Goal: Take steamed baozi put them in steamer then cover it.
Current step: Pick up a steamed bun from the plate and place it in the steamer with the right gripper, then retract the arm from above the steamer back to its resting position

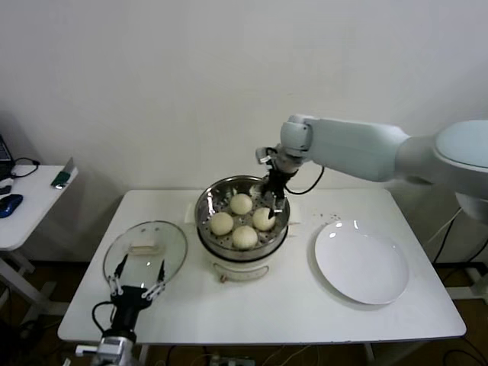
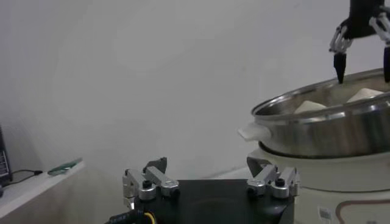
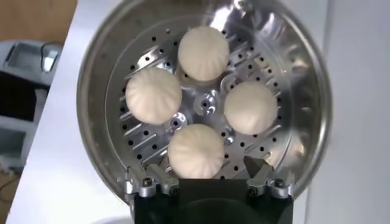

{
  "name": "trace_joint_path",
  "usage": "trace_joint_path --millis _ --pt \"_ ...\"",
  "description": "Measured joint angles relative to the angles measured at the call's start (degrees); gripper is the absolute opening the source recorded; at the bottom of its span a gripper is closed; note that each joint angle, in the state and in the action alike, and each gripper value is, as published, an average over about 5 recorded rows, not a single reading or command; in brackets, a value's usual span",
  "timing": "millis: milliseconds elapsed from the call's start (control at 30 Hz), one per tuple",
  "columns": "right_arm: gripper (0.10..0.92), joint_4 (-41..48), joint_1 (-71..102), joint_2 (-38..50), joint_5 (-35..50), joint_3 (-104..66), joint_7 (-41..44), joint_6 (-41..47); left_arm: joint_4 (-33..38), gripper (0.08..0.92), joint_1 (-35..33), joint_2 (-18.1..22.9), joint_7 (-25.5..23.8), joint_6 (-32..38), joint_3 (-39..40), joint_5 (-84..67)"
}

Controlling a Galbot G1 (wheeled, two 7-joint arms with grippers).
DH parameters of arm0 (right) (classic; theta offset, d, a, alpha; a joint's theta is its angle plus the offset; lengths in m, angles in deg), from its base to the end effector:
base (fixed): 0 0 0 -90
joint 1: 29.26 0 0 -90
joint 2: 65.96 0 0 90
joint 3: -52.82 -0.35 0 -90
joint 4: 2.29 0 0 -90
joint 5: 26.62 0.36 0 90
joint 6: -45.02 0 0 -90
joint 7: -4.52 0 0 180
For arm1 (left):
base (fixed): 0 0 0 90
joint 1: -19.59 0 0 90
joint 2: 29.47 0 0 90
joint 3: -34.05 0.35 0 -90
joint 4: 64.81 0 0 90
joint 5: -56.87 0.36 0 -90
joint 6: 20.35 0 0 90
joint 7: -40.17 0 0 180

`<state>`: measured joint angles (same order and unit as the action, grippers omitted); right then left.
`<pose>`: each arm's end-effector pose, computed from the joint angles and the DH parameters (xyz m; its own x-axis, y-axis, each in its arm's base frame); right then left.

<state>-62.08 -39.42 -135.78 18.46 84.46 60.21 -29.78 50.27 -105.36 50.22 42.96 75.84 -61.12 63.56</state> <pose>0.6094 0.0654 -0.0566 -0.1216 -0.2790 0.9526 -0.9750 -0.1460 -0.1673 0.1579 0.0642 -0.3409 -0.9988 -0.0170 0.0458 -0.0019 0.9502 0.3116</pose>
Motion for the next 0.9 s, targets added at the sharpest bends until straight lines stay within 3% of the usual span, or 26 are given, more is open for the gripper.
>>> trace_joint_path --millis 467,900 --pt "0.823 -16.17 8.92 21.01 0.16 -14.88 -22.02 -8.1 0.78 0.823 -0.2 0.64 1.05 0.02 -0.25 1.61" --pt "0.823 -28.69 47.4 33.38 -4.03 -55.01 -43.55 -16.85 1.8 0.823 -0.36 -0.53 0.96 -1.77 -1.58 12.82"
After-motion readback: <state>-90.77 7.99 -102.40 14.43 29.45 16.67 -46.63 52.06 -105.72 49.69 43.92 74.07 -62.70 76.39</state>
